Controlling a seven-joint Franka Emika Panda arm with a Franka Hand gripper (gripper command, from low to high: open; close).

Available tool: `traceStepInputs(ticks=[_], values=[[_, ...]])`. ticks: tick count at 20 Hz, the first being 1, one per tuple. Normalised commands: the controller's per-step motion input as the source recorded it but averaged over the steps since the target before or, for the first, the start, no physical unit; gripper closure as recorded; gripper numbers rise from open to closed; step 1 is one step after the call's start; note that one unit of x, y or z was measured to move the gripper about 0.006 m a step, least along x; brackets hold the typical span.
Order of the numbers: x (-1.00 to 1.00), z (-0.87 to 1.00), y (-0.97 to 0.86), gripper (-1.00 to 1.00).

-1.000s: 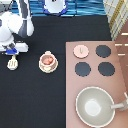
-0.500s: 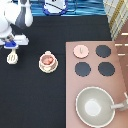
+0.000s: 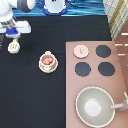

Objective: Take the lid off the pot, put the pot on the plate, and use the tool to push the pot to the front of the table.

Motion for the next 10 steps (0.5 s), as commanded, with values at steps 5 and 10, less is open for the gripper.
traceStepInputs(ticks=[5, 10], values=[[-0.52, -0.05, 0.83, 1.00], [-0.62, -0.17, 0.85, 1.00]])
